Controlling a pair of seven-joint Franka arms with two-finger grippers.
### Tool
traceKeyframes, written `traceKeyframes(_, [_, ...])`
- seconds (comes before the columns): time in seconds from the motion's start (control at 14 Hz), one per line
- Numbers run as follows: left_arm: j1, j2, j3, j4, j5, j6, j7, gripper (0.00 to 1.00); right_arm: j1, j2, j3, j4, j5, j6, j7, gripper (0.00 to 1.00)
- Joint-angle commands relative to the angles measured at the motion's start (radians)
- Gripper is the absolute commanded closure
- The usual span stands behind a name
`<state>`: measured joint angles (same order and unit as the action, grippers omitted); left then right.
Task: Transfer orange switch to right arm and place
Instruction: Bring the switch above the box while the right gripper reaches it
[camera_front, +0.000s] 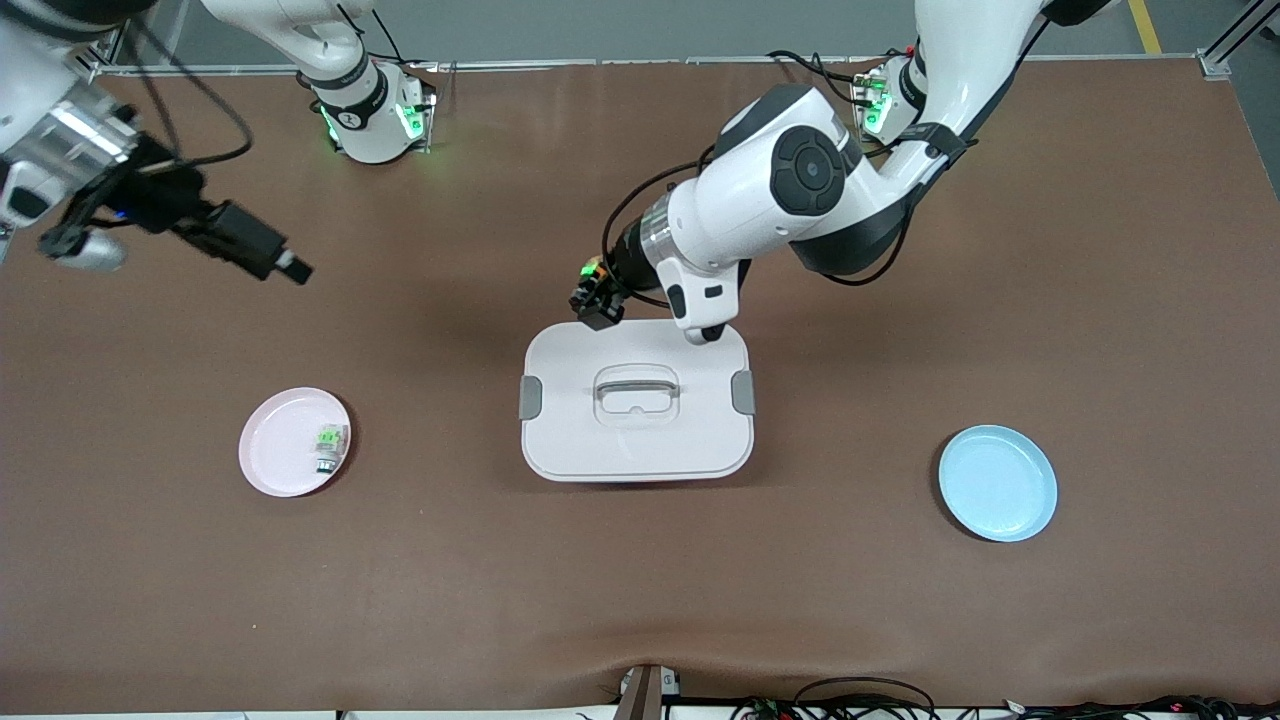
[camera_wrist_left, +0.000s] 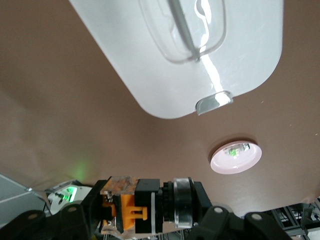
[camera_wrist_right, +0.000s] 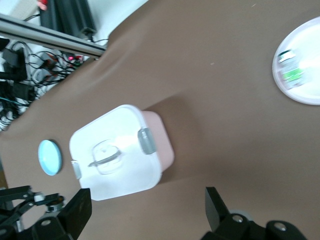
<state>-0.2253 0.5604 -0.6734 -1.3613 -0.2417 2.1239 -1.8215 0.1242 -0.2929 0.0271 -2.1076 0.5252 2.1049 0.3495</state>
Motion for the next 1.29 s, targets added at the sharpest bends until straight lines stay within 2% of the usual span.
traceKeyframes(0.0, [-0.014, 0.012, 0.0, 0.03, -0.06, -0.005, -0.013, 0.9, 0.107, -0.083, 0.005, -0.121, 0.024, 0.13, 0.099, 0.0])
traceKeyframes(0.29, [-0.049, 0.007, 0.0, 0.031, -0.071, -0.005, -0.038, 0.9, 0.215, -0.074, 0.082, -0.127, 0.024, 0.262, 0.348, 0.0])
traceKeyframes(0.57, [-0.055, 0.009, 0.0, 0.031, -0.071, -0.005, -0.041, 0.9, 0.314, -0.019, 0.123, -0.176, 0.024, 0.45, 0.544, 0.0])
traceKeyframes(0.93, [-0.055, 0.012, 0.002, 0.036, -0.071, -0.005, -0.039, 0.9, 0.4, 0.083, 0.155, -0.218, 0.024, 0.631, 0.586, 0.0])
traceKeyframes(1.21, [-0.054, 0.012, 0.002, 0.037, -0.071, -0.004, -0.039, 0.89, 0.419, 0.106, 0.158, -0.21, 0.024, 0.653, 0.592, 0.0])
